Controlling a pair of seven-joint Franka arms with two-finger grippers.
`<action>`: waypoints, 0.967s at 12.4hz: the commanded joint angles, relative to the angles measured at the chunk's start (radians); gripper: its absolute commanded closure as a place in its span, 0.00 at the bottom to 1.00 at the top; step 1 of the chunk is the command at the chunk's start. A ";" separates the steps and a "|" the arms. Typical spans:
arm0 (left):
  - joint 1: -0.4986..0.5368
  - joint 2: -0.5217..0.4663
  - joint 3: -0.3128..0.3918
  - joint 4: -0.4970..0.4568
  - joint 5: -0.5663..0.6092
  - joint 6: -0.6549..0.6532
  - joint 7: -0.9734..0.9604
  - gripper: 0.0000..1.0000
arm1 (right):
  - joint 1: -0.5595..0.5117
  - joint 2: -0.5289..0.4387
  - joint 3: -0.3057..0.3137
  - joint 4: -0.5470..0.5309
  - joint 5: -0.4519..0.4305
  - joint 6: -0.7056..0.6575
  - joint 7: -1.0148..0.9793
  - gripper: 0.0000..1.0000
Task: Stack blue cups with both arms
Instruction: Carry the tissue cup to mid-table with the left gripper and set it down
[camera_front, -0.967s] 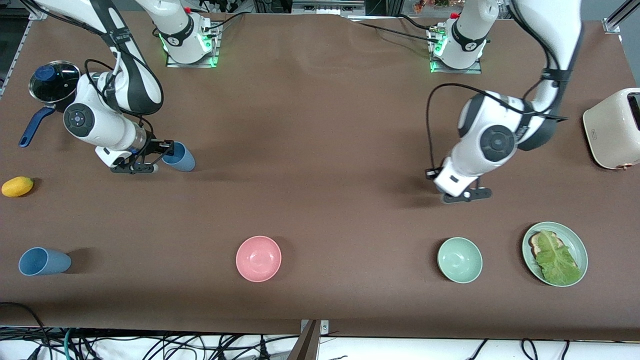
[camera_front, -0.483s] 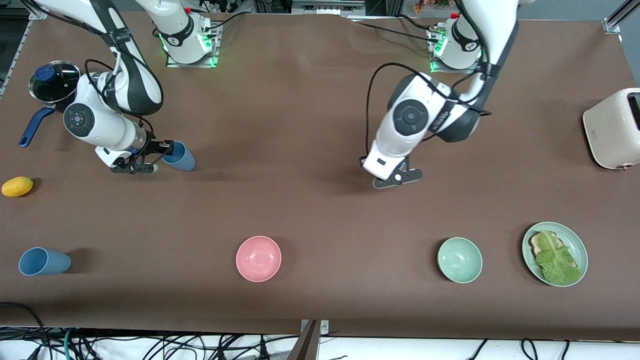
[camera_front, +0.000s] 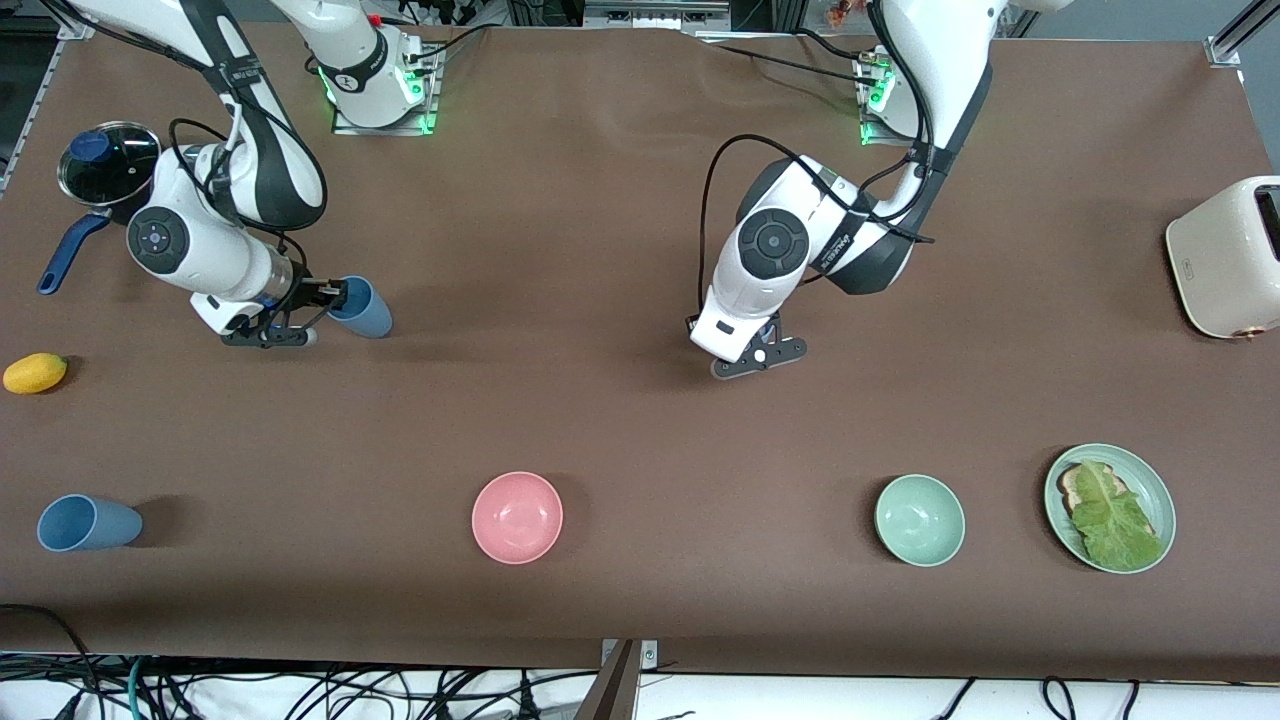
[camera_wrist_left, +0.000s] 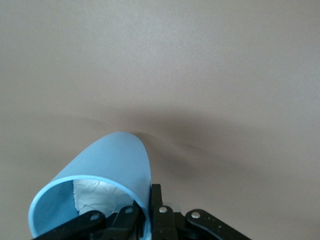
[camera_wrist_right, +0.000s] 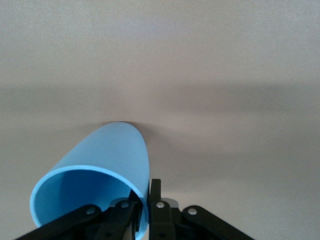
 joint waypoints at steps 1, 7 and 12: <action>-0.039 0.045 0.009 0.085 -0.070 -0.026 -0.030 1.00 | -0.006 -0.001 0.003 -0.011 -0.011 0.013 0.002 1.00; -0.073 0.191 0.009 0.231 -0.075 -0.022 -0.086 1.00 | -0.008 0.001 0.001 -0.010 -0.011 0.014 0.000 1.00; -0.085 0.191 0.012 0.234 -0.060 -0.025 -0.083 0.00 | -0.008 -0.004 0.003 0.044 -0.010 -0.032 -0.001 1.00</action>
